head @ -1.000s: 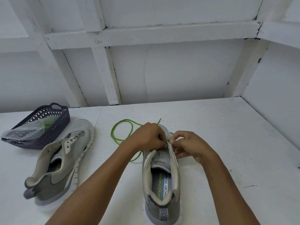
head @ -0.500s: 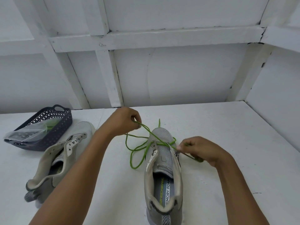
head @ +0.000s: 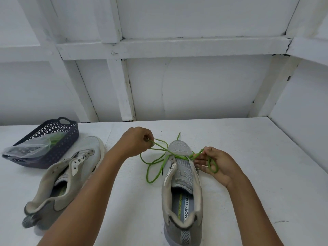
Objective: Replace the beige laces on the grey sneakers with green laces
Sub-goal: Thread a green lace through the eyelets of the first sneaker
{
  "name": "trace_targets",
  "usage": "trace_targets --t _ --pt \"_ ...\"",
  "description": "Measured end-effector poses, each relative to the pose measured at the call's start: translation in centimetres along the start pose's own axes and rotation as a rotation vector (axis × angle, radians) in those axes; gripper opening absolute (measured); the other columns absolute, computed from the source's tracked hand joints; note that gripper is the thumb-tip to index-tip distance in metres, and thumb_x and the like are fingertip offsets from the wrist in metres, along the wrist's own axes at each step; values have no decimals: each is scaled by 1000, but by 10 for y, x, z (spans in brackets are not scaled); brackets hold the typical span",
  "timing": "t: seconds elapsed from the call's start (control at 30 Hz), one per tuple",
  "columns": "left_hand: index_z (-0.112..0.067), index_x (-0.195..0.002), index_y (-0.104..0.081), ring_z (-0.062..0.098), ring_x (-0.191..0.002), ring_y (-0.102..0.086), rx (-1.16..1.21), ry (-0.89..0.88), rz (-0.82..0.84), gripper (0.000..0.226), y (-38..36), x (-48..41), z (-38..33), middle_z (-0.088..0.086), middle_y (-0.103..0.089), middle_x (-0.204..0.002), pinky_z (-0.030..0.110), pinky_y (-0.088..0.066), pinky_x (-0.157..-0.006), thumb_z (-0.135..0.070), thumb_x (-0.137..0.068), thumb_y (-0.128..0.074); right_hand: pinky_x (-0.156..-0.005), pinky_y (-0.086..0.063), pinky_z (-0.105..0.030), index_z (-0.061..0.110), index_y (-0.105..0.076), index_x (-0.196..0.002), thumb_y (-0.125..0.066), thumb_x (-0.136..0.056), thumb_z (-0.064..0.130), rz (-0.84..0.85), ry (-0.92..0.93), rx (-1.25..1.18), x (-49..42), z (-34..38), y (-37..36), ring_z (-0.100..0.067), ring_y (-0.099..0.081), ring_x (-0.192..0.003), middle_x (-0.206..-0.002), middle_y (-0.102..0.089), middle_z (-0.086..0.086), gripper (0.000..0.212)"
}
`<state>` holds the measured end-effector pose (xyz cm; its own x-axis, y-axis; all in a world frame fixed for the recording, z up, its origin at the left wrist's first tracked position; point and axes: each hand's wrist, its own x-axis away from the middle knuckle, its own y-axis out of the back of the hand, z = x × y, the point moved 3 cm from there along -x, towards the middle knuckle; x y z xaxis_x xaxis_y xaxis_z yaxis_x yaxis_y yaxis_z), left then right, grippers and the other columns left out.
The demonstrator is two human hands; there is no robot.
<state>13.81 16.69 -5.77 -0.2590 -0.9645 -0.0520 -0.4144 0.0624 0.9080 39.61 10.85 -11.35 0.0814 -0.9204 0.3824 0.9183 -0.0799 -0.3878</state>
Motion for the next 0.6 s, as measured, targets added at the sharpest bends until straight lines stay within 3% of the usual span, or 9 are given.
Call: trace_targets --t 0.13,0.23,0.3,0.43,0.53,0.6 --pt "-25 -102 -69 12 -88 -60 -111 -5 214 28 -19 -11 8 -9 -64 -94 27 -49 -75 -40 -81 -78 -65 -54 -35 6 -55 -77 -48 -101 14 -25 6 125 -3 1 -2 -25 -65 -64 -72 -68 -16 26" --pt "-26 -101 -68 15 -91 -59 -223 11 339 29 -38 -21 12 -8 -64 -96 29 -49 -73 -42 -79 -78 -58 -52 -31 7 -56 -83 -55 -99 22 -84 -36 237 -6 0 -2 -22 -62 -57 -68 -67 -14 22" --pt "-26 -101 -67 15 -89 -58 -214 1 355 27 -47 -27 10 -8 -63 -94 27 -45 -69 -40 -80 -77 -54 -49 -29 6 -57 -86 -60 -97 29 -148 -40 364 -10 0 -2 -20 -58 -52 -68 -65 -13 25" --pt "-25 -109 -69 15 -95 -57 -126 -98 351 24 -56 -36 -4 -4 -65 -105 29 -48 -78 -31 -86 -71 -46 -36 -24 8 -57 -78 -68 -91 27 -231 34 572 -21 2 -6 -14 -46 -49 -65 -57 -7 25" --pt "-25 -108 -71 17 -95 -59 -54 -125 368 21 -63 -43 -4 -3 -67 -102 34 -52 -82 -26 -87 -70 -45 -29 -23 8 -58 -76 -67 -90 15 -250 37 571 -29 4 -11 -14 -42 -51 -69 -52 -10 18" --pt "-24 -103 -70 15 -92 -58 -21 -130 358 16 -64 -45 0 -6 -65 -97 30 -50 -77 -25 -87 -70 -44 -28 -21 6 -60 -80 -65 -90 12 -264 12 482 -35 7 -13 -14 -41 -52 -70 -52 -9 13"
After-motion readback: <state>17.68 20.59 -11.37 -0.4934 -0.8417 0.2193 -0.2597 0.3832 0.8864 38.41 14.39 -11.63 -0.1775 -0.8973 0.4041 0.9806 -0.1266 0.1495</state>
